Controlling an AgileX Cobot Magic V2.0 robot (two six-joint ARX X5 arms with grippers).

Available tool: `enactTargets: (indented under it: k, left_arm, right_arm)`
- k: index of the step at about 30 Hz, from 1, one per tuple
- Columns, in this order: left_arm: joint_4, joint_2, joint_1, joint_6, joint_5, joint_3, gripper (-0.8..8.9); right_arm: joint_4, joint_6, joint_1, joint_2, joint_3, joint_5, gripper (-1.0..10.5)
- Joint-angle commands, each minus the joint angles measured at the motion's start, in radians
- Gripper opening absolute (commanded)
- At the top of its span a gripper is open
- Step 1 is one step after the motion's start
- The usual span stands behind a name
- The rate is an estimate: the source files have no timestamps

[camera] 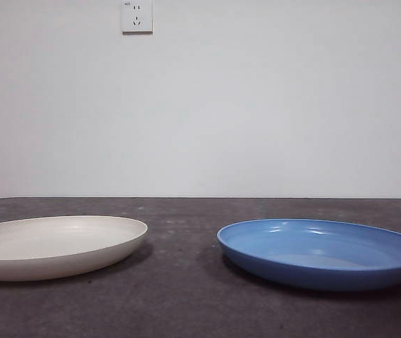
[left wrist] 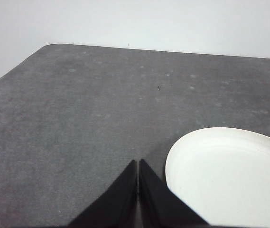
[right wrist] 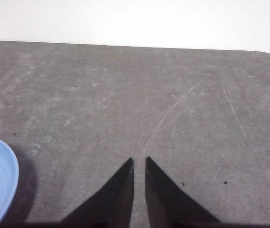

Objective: Pick up the white plate, put it on the blue plate, put it on desk

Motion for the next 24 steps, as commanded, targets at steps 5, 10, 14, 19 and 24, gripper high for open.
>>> enactTargets:
  k: [5,10,14,19,24]
  left_arm:
    - [-0.003,-0.002,0.000,0.004,0.004,-0.020,0.07]
    - [-0.004,-0.002,0.000,-0.040,0.004,-0.020,0.08]
    - [-0.004,0.003,0.000,-0.103,0.004,-0.004,0.10]
    - [-0.004,0.025,-0.001,-0.163,-0.003,0.063,0.10]
    - [-0.003,0.112,-0.005,-0.247,-0.011,0.133,0.10]
  right_arm:
    - [0.037,0.002,0.000,-0.003,-0.006,0.000,0.4]
    - [0.051,0.151,0.000,-0.003,-0.006,-0.050,0.3]
    - [0.049,0.258,0.000,-0.003,-0.001,-0.077,0.1]
    - [0.043,0.381,0.008,0.008,0.051,-0.079,0.1]
    - [0.027,0.438,0.026,0.081,0.145,-0.082,0.1]
